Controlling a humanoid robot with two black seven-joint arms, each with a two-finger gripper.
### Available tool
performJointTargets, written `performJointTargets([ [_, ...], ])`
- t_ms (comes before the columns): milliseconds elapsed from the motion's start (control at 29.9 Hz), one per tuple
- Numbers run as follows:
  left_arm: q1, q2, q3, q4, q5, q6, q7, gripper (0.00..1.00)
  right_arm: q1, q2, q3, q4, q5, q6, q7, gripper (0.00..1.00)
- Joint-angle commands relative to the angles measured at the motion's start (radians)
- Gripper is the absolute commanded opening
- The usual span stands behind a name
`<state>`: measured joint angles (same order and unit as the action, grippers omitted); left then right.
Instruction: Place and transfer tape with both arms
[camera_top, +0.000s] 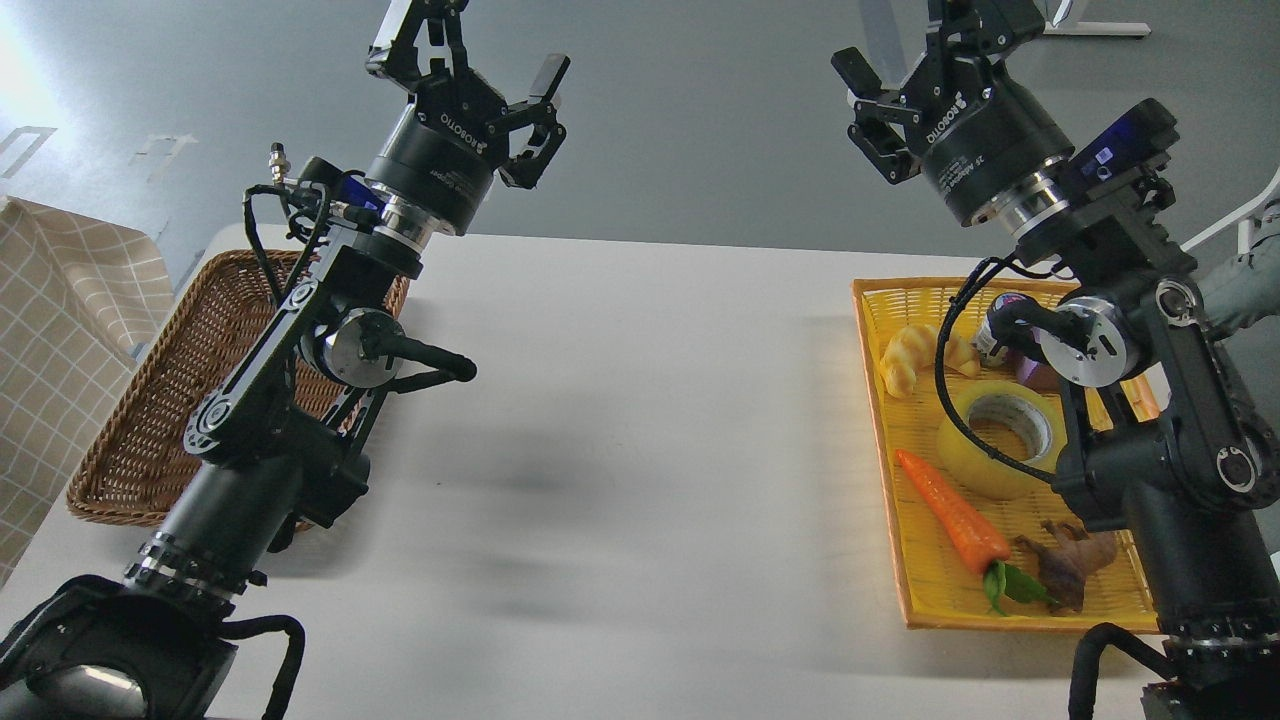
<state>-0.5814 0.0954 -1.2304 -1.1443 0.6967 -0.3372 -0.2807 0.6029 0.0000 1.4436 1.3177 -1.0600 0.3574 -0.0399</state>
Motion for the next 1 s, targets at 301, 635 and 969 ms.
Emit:
performJointTargets([
  [301, 0.020, 0.001, 0.000, 0.000, 0.001, 0.003, 0.000, 0.98, -0.015, -0.113, -0.003, 0.060, -0.002, 0.009, 0.011, 1.00],
  [635, 0.029, 0.006, -0.001, 0.000, 0.001, 0.004, 0.000, 0.98, -0.046, -0.481, -0.155, 0.158, -0.029, 0.012, 0.015, 1.00],
  [969, 0.029, 0.006, -0.001, 0.000, 0.001, 0.007, 0.000, 0.98, -0.179, -0.744, -0.163, 0.221, -0.202, 0.012, 0.037, 1.00],
])
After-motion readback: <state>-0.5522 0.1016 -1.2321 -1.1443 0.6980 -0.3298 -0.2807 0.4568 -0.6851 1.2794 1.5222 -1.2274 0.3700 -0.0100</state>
